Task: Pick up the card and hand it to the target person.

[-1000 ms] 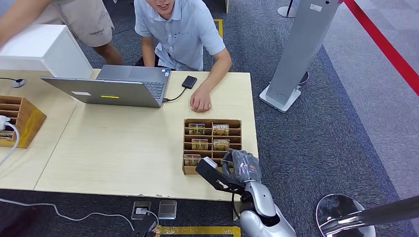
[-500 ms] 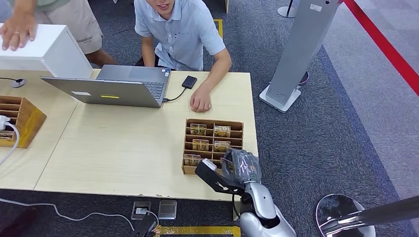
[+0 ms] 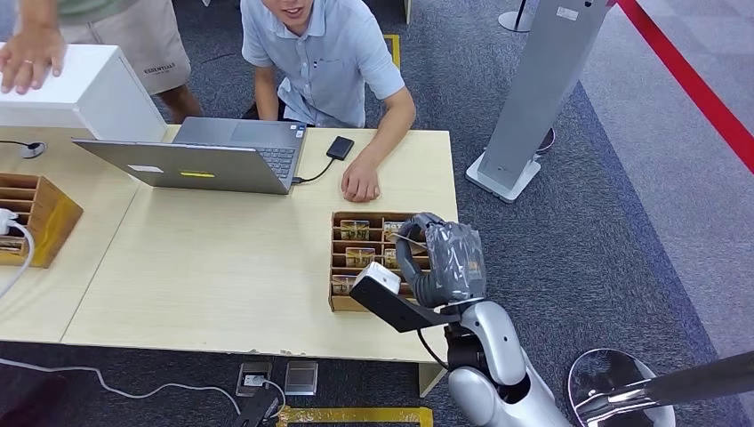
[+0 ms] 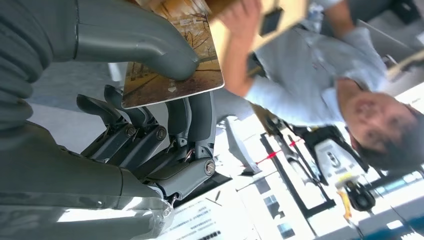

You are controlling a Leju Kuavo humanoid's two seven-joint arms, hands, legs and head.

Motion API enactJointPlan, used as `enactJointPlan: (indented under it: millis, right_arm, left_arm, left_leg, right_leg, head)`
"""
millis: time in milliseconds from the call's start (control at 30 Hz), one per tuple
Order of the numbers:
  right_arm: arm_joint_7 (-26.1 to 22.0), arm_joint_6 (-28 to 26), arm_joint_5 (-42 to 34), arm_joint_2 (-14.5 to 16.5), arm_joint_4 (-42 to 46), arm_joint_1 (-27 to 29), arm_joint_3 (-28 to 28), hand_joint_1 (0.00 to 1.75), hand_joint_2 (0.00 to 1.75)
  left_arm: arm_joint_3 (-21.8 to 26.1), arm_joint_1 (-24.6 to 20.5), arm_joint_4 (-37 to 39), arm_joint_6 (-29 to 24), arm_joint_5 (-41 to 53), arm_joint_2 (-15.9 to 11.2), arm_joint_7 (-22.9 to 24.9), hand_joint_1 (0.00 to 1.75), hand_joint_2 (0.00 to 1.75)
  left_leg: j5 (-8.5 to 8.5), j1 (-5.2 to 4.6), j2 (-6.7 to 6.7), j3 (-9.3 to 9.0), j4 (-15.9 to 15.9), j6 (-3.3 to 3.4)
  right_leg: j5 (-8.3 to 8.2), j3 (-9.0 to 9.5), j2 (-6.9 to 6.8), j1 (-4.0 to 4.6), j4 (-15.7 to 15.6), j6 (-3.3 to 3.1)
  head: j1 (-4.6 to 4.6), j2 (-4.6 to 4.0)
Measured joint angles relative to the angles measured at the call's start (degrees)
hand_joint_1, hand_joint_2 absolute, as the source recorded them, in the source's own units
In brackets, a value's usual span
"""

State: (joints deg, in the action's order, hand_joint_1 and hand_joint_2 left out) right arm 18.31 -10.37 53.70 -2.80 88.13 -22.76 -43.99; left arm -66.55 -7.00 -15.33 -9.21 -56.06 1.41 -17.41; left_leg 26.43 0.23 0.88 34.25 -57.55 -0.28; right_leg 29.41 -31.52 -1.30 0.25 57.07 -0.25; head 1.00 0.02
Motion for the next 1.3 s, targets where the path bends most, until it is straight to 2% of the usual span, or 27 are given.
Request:
enactJointPlan:
  millis: [133, 300, 500, 667, 900, 1200, 1300]
  right_arm:
    - [-1.08, 1.49, -5.87, -0.11, -0.72, -5.24, -0.09, 1.75, 1.75]
    - [-2.6, 1.76, -11.21, 1.11, -7.75, -14.03, -0.46, 1.75, 1.75]
    - [-6.63, 1.65, -18.11, 4.89, -23.69, -24.67, -1.44, 1.75, 1.75]
    - [-7.09, 1.23, -19.25, 8.29, -40.02, -31.45, -2.71, 1.75, 1.75]
    - [-4.44, 2.22, -15.06, 11.38, -53.61, -35.19, -6.09, 1.75, 1.75]
    - [-3.39, 3.18, -13.78, 13.23, -60.37, -37.02, -8.9, 1.75, 1.75]
    - [-3.05, 3.22, -13.73, 13.34, -61.23, -37.21, -9.36, 0.44, 1.75]
  left_arm:
    - [-0.01, -0.15, -0.01, 0.87, 0.44, 0.01, 0.44, 0.0, 1.75]
    - [-0.02, -0.66, -0.01, 2.27, 0.94, 0.04, 1.39, 0.0, 1.75]
    - [-0.04, -1.26, -0.01, 4.25, 1.63, 0.34, 2.67, 0.0, 1.75]
    - [-0.04, -1.35, -0.01, 5.35, 1.66, 0.71, 3.01, 0.0, 1.75]
    - [-0.03, -1.34, 0.01, 7.8, 1.27, 0.86, 3.04, 0.0, 1.75]
    - [-0.02, -1.36, 0.05, 9.02, 1.14, 0.55, 3.67, 0.0, 1.75]
    - [-0.02, -1.36, 0.07, 9.03, 1.24, 0.48, 3.62, 0.0, 1.75]
  left_leg:
    - [-0.03, 0.0, 0.0, 0.02, 0.0, 0.01]
    - [-0.08, 0.0, -0.02, 0.04, 0.0, 0.03]
    - [-0.1, 0.0, -0.04, 0.09, 0.0, 0.02]
    - [-0.1, 0.0, -0.08, 0.12, 0.0, 0.02]
    - [-0.1, 0.0, -0.07, 0.14, 0.0, 0.02]
    - [-0.1, 0.0, -0.07, 0.12, 0.0, 0.02]
    - [-0.1, 0.0, -0.07, 0.13, 0.0, 0.03]
  right_leg:
    - [-0.03, 0.01, 0.0, 0.0, 0.02, 0.02]
    - [-0.06, 0.0, -0.03, 0.0, 0.04, 0.03]
    - [-0.06, -0.02, -0.05, 0.01, 0.06, 0.03]
    - [-0.06, -0.05, -0.09, 0.0, 0.06, 0.03]
    - [-0.06, -0.08, -0.09, 0.0, 0.05, 0.03]
    - [-0.06, -0.08, -0.09, 0.0, 0.05, 0.03]
    - [-0.06, -0.08, -0.08, 0.0, 0.05, 0.03]
  head:
    - [-0.02, 0.0]
    - [-0.01, 0.0]
    - [0.05, 0.01]
    - [0.01, 0.0]
    - [-0.04, 0.0]
    - [0.02, 0.0]
    - [0.0, 0.0]
